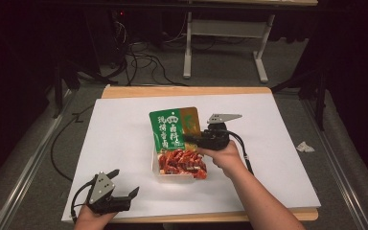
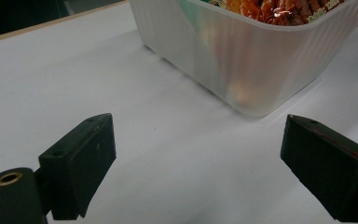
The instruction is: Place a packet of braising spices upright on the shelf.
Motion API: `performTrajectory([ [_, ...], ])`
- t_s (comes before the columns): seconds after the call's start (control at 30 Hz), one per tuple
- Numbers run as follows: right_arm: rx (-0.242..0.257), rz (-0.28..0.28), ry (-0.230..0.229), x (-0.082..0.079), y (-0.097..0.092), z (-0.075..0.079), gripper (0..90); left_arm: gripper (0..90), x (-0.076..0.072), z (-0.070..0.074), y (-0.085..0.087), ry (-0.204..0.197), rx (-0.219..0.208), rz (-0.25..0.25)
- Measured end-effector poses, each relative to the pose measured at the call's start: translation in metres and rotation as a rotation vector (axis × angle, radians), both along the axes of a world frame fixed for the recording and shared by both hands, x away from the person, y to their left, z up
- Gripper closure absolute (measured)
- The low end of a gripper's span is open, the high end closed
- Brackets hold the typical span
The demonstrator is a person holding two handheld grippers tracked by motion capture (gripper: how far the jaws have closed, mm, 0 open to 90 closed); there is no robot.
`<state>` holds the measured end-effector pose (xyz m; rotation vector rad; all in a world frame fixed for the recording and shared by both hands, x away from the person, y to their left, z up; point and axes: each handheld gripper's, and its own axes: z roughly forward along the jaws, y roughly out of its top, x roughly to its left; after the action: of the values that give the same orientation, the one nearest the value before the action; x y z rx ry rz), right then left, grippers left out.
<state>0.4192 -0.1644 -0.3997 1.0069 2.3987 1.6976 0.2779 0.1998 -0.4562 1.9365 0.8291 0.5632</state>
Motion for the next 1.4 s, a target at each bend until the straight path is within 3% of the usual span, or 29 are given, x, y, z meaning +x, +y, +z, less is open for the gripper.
performTrajectory([
  [0.07,0.003,0.008,-0.004,-0.001,0.000,0.001,90.0,10.6,0.000,0.000,0.000,0.001,-0.002,0.001],
  [0.17,-0.003,0.011,-0.022,-0.005,0.002,0.004,90.0,10.6,0.000,0.000,0.001,0.001,-0.004,0.002],
  [0.23,0.001,0.009,-0.060,-0.013,0.004,0.009,90.0,10.6,0.000,0.000,0.001,0.003,-0.003,0.002],
  [0.3,0.038,-0.001,-0.110,-0.025,0.004,0.017,90.0,10.6,0.000,0.000,0.001,0.003,-0.002,0.001],
  [0.4,0.076,-0.035,-0.206,-0.043,0.006,0.025,90.0,10.6,0.000,0.000,0.000,0.000,-0.001,0.002],
  [0.6,0.135,-0.090,-0.348,-0.067,0.005,0.022,90.0,10.6,-0.001,0.001,0.000,-0.004,-0.001,-0.001],
  [0.67,0.161,-0.101,-0.372,-0.070,0.003,0.019,90.0,10.6,0.000,0.000,0.000,-0.002,0.000,-0.001],
  [1.03,0.185,-0.119,-0.374,-0.073,0.016,0.004,90.0,10.6,-0.001,0.001,0.000,-0.003,-0.001,-0.004],
  [1.4,0.160,-0.132,-0.365,-0.069,0.016,-0.007,90.0,10.6,-0.001,0.001,0.000,-0.001,-0.002,-0.005],
])
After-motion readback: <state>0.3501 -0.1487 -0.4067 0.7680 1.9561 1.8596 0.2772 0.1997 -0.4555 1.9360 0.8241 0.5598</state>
